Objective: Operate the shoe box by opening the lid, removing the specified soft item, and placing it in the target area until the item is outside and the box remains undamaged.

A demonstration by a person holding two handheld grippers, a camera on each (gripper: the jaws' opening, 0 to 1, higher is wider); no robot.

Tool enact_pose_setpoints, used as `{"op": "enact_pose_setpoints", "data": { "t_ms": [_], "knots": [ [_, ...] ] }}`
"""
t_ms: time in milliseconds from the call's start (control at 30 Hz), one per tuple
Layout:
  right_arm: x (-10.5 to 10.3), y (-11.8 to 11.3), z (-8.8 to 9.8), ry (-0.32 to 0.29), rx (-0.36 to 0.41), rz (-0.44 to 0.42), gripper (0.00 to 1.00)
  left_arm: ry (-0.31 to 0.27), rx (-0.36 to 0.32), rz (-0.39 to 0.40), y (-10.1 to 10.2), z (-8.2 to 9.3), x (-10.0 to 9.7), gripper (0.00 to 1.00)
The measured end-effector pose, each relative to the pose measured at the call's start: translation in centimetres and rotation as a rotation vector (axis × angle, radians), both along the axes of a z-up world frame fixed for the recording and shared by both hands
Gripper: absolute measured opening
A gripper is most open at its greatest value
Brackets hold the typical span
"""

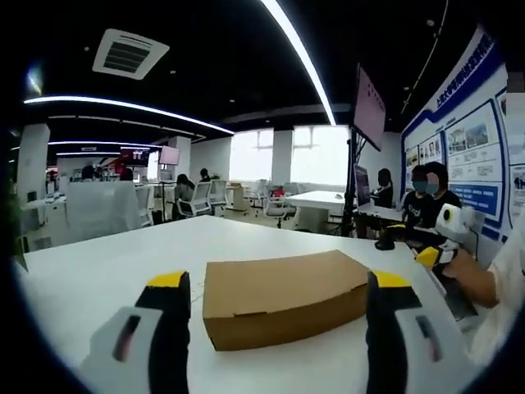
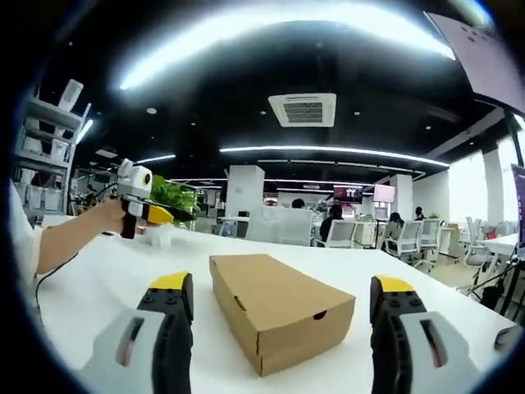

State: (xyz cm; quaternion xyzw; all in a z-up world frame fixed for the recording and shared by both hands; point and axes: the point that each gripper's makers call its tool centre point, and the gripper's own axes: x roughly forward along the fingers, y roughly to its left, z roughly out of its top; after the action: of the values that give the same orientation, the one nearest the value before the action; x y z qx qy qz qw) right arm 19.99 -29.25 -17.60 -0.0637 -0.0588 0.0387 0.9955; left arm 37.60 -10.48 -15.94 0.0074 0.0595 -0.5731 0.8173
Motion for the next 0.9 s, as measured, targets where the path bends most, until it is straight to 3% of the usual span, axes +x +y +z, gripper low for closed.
{"op": "enact_pose_setpoints", "data": {
  "t_ms": [100, 200, 300, 500, 600, 667, 733, 800, 900],
  "knots": [
    [0.4, 0.0, -0.3, 0.013, -0.005, -0.007, 0.91, 0.004, -0.004, -0.01, -0.5, 0.0, 0.7, 0.9],
    [0.9, -0.4, -1.5, 0.09, 0.023, -0.02, 0.92, -0.013, 0.03, -0.014, -1.0, -0.4, 1.3, 0.89],
    [1.2, -0.7, -1.8, 0.096, 0.018, -0.036, 0.92, -0.016, 0.022, -0.021, -1.5, -0.4, 1.9, 0.89],
    [1.8, -0.9, -2.3, 0.111, 0.007, -0.052, 0.92, 0.005, -0.028, -0.041, -1.5, -0.9, 2.4, 0.91],
    [2.1, -0.5, -2.6, 0.12, -0.013, -0.049, 0.92, 0.03, -0.059, -0.094, -1.6, -1.3, 1.8, 0.99],
    [2.3, -0.3, -2.8, 0.125, -0.033, -0.045, 0.92, -0.016, -0.098, -0.142, -1.8, -0.9, 1.4, 0.98],
    [2.4, -0.2, -2.7, 0.114, -0.044, -0.042, 0.91, -0.016, -0.013, -0.143, -1.5, -2.0, 1.5, 0.99],
    [2.4, -0.4, -2.4, 0.099, -0.047, -0.05, 0.9, -0.042, -0.02, -0.142, -1.5, -1.8, 1.5, 0.99],
    [2.3, -0.4, -2.4, 0.092, -0.035, -0.048, 0.9, -0.028, -0.005, -0.14, -1.1, -2.3, 1.7, 0.99]
  ]
}}
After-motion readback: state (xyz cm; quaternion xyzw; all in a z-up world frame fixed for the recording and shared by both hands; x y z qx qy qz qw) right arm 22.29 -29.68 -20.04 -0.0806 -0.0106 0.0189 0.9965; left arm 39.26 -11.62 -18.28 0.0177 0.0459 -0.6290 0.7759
